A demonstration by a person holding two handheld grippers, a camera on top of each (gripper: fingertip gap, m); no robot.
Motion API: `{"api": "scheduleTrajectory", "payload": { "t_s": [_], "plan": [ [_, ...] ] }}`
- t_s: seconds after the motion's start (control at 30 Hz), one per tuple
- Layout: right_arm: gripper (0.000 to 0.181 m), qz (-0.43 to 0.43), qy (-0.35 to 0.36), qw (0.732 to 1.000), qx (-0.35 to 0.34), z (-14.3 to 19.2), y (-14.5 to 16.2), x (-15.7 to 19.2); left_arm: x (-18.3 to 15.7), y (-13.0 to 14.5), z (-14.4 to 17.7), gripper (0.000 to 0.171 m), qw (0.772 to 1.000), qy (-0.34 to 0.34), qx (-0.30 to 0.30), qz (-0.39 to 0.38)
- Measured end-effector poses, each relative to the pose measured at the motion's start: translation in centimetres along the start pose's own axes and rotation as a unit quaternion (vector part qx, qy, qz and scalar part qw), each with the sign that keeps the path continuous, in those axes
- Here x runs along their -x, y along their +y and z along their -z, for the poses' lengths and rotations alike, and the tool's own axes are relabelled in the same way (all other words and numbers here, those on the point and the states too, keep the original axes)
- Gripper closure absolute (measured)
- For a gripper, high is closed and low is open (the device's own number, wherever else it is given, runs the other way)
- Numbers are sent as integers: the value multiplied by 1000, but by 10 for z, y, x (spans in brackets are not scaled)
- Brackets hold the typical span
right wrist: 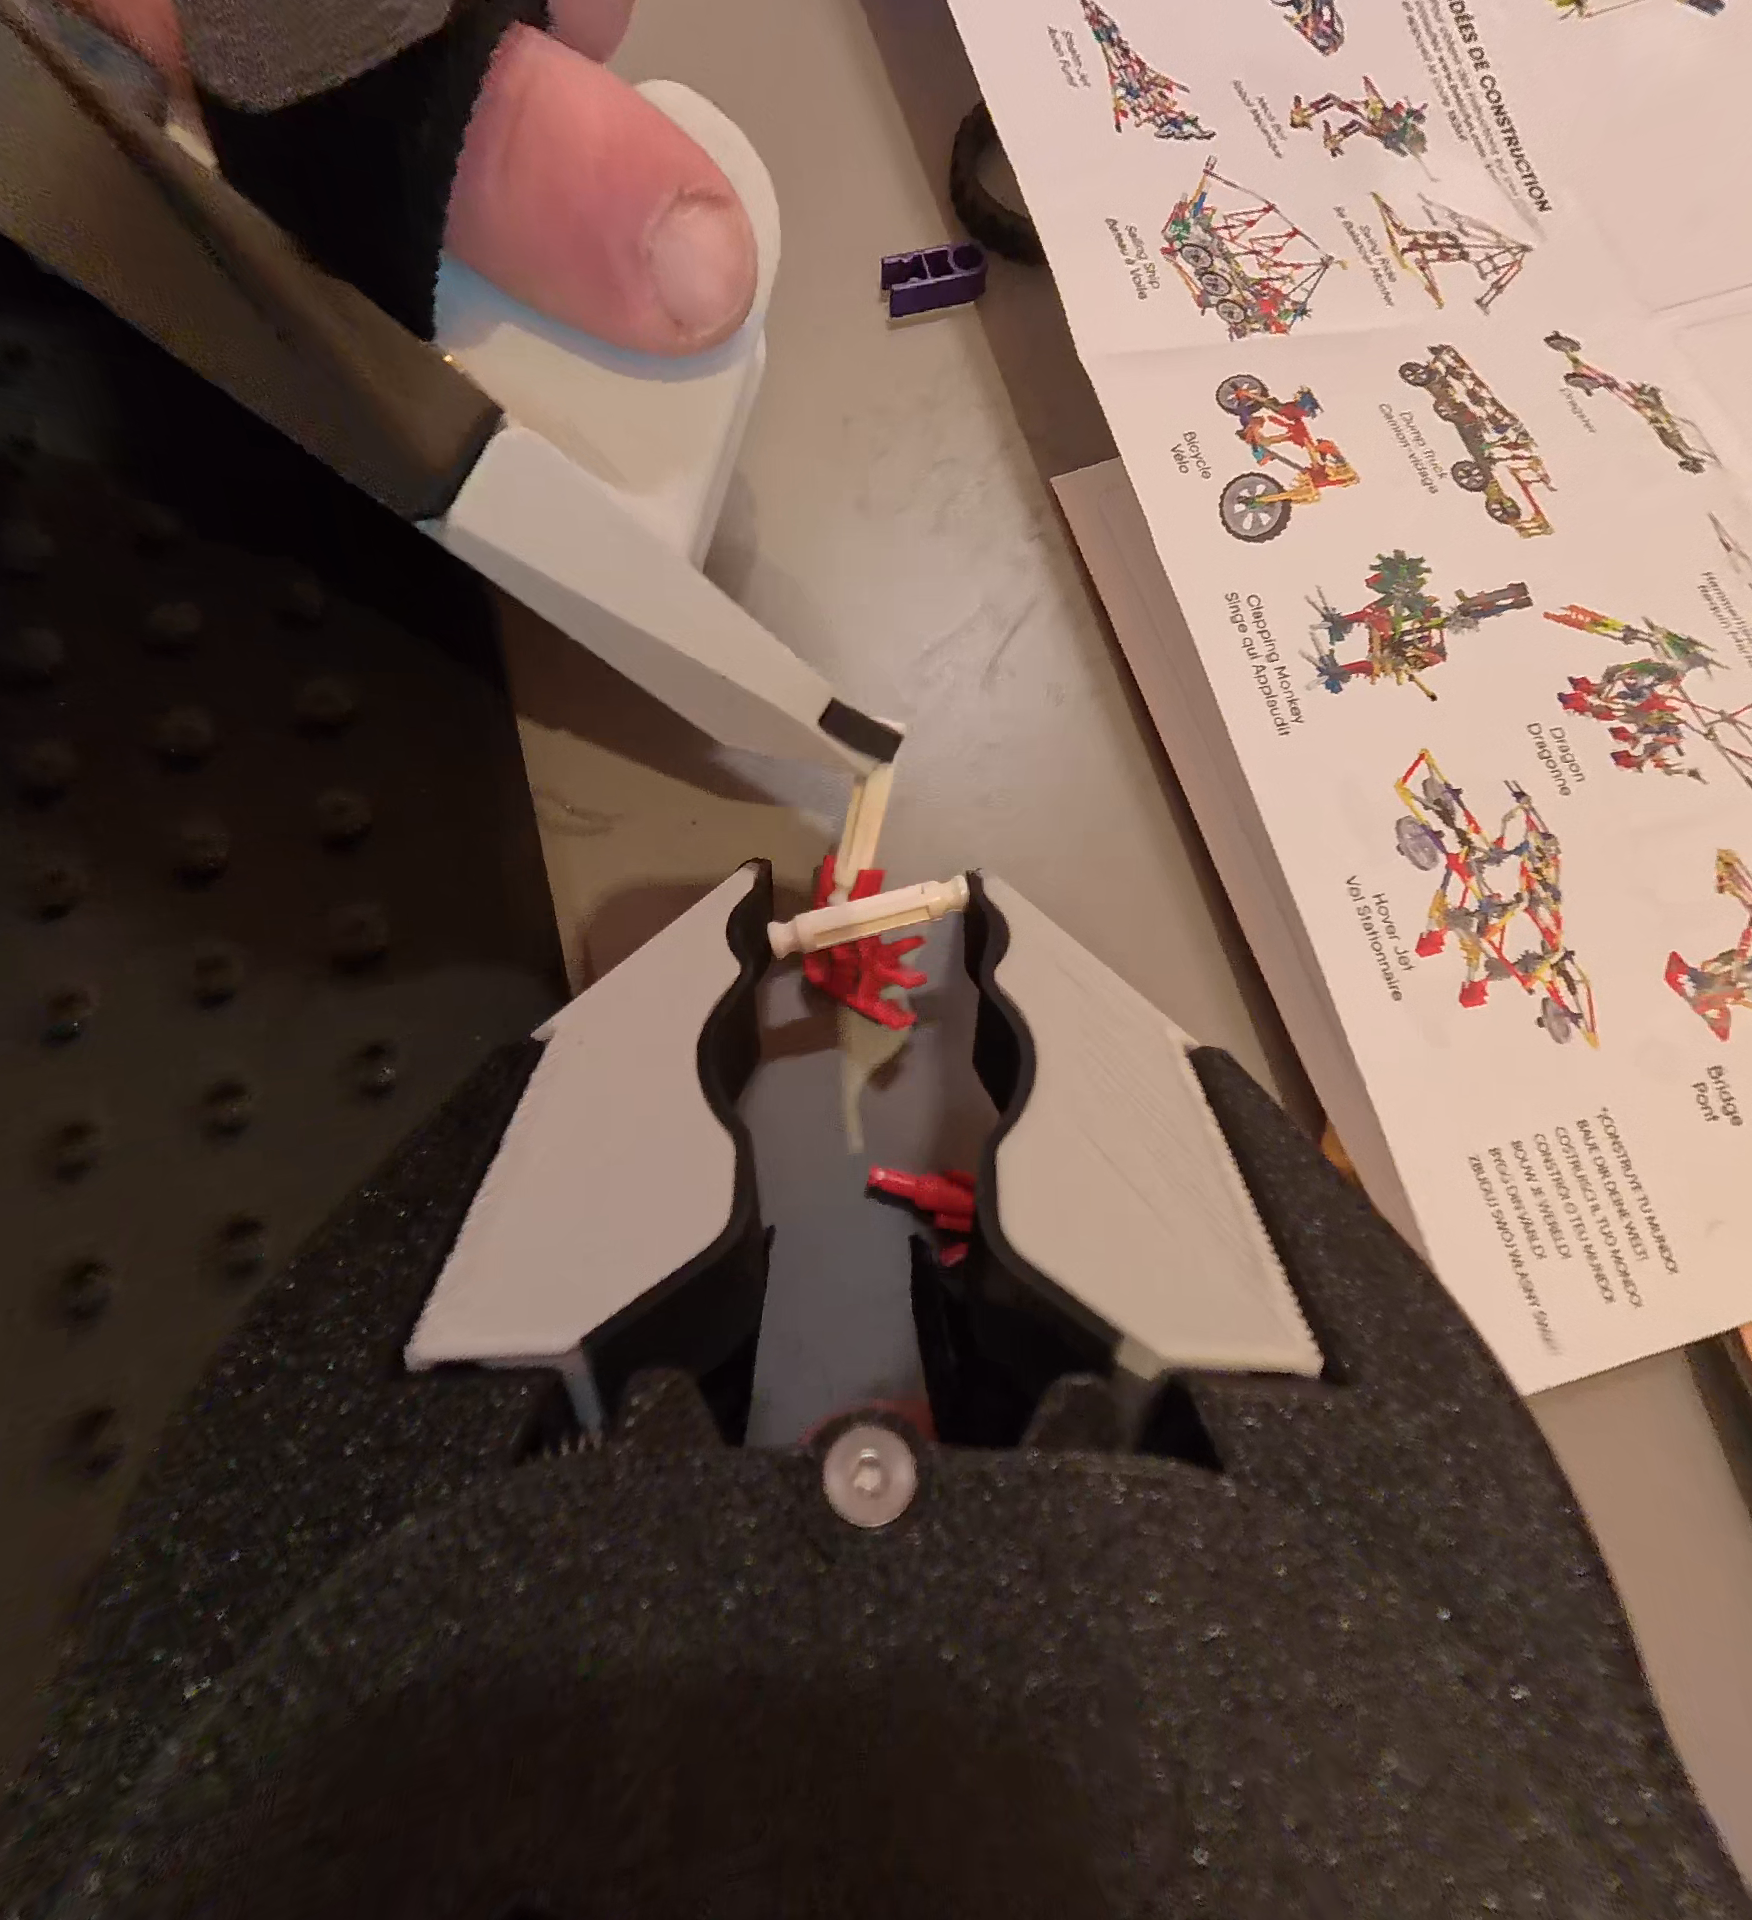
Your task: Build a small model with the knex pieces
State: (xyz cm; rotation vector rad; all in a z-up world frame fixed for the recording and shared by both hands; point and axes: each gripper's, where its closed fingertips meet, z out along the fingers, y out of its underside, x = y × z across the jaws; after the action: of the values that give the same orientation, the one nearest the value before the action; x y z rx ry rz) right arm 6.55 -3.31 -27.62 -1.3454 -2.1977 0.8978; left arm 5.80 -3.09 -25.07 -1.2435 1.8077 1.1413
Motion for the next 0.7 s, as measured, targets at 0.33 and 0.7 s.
{"api": "scheduleTrajectory", "payload": {
  "t_s": [0.33, 0.7],
  "plan": [
    [145, -19, -60, 998, 10, 4, -3, 3, 9, 5, -5, 170, 997, -19, -12, -71],
    [145, -27, -66, 997, 15, 6, 3, -2, 10, 2, -6, 170, 996, -19, -17, -85]
  ]
}}
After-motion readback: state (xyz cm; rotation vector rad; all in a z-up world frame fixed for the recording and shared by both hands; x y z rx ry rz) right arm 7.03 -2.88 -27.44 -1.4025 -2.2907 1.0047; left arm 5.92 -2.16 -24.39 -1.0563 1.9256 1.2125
